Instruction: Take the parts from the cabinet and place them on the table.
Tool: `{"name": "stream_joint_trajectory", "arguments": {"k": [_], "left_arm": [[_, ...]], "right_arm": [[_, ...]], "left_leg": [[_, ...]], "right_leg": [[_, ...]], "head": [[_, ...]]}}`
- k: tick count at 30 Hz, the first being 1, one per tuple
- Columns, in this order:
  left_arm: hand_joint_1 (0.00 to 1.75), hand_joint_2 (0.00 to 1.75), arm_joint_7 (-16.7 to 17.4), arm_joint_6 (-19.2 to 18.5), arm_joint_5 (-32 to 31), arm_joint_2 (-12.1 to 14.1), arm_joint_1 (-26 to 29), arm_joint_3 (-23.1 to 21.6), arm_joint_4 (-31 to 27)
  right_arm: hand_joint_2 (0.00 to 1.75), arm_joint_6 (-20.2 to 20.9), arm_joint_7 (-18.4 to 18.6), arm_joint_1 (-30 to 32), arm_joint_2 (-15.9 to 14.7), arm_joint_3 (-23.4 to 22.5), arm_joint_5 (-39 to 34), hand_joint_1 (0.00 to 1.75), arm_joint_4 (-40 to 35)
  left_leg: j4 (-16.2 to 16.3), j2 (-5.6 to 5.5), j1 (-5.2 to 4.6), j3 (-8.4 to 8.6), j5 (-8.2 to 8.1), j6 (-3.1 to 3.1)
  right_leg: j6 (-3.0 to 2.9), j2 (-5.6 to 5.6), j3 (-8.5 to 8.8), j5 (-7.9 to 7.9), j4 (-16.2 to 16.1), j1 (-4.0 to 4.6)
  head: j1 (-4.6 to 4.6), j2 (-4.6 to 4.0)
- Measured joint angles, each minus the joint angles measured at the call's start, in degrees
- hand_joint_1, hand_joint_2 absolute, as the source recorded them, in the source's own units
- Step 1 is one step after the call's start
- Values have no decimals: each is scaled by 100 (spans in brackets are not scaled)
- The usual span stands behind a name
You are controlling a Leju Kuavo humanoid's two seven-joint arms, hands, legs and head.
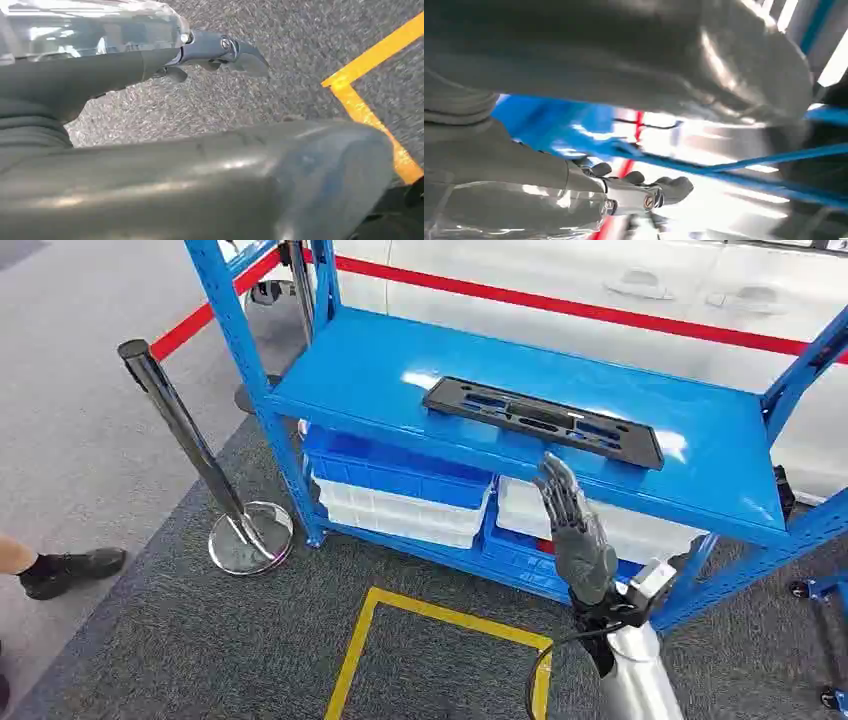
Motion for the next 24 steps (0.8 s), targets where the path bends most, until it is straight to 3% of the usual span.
{"name": "stream_joint_trajectory", "arguments": {"k": [3,4,5,6,9,10,11,12,14,15,16,19,20,21,22,24], "left_arm": [[0,0,-26,7,-11,0,14,79,31],[0,0,-33,11,-11,4,10,83,33],[0,0,-42,18,-11,52,18,90,48],[0,0,-74,26,-11,63,11,94,54],[0,0,-87,50,-4,105,-16,125,81],[0,0,-90,50,-2,114,-13,127,87],[0,0,-103,52,-18,116,-13,127,96],[0,0,-111,55,-17,129,-13,129,103],[0,0,-131,61,-13,168,-14,135,118],[0,0,-142,61,-13,164,-18,138,135],[0,0,-162,61,-13,179,-22,142,144],[0,0,-192,59,-13,194,-35,166,155],[0,0,-194,61,-11,194,-50,168,157],[0,0,-197,59,-11,201,-52,170,157],[0,0,-205,61,-11,201,-51,173,160],[0,0,-214,55,-11,201,-47,175,166]], "right_arm": [[0,114,-105,-11,-50,111,-179,0,-474],[0,138,-122,-15,-57,129,-216,0,-557],[0,199,-155,-17,-57,168,-295,0,-712],[0,251,-164,-31,-57,221,-376,0,-852],[0,426,-179,-49,-66,288,-607,0,-1129],[0,470,-183,-43,-66,308,-671,0,-1199],[0,550,-190,-48,-68,334,-760,0,-1312],[0,632,-194,-62,-70,363,-848,0,-1418],[0,813,-205,-115,-70,413,-1034,0,-1595],[0,885,-212,-144,-70,430,-1115,0,-1658],[0,946,-216,-180,-74,441,-1180,0,-1706],[0,1034,-218,-191,-74,481,-1250,0,-1800],[0,1036,-220,-192,-83,481,-1265,0,-1824],[0,1051,-221,-210,-92,485,-1289,0,-1859],[0,1075,-221,-251,-103,511,-1311,0,-1892],[0,1127,-223,-285,-111,566,-1346,0,-1920]], "left_leg": [[-36,11,35,2,11,-63],[-48,14,17,17,12,-79],[9,27,21,11,-42,-97],[172,42,18,-44,-172,-144],[1414,56,140,-619,-776,-271],[1675,62,180,-752,-818,-314],[1628,72,219,-736,-703,-355],[1307,75,262,-586,-475,-401],[290,20,353,-96,50,-503],[156,-186,357,-11,-115,-559],[87,-187,325,-2,-97,-447],[115,-59,265,-25,-81,-288],[69,-9,290,-17,-53,-226],[56,33,277,-8,-44,-187],[52,76,260,-9,-46,-144],[52,184,205,-16,-57,-114]], "right_leg": [[-11,10,5,10,-27,29],[-16,12,23,26,-72,2],[20,4,96,76,-167,-76],[5,20,125,79,-204,-84],[-2,40,130,73,-198,-97],[10,70,125,66,-184,-111],[30,107,128,53,-168,-135],[63,151,134,33,-144,-165],[161,245,134,-32,-42,-229],[213,284,99,-58,-15,-232],[259,341,44,-71,59,-217],[373,442,26,1,-23,-260],[393,435,14,-26,-7,-272],[389,232,-29,-115,120,-257],[387,89,-185,-312,453,-240],[377,34,-655,-736,1417,-214]], "head": [[0,0],[0,0],[0,0],[0,0],[-2,0],[-2,0],[-2,0],[-2,0],[-2,0],[-2,0],[0,0],[0,0],[0,0],[0,0],[0,0],[0,0]]}}
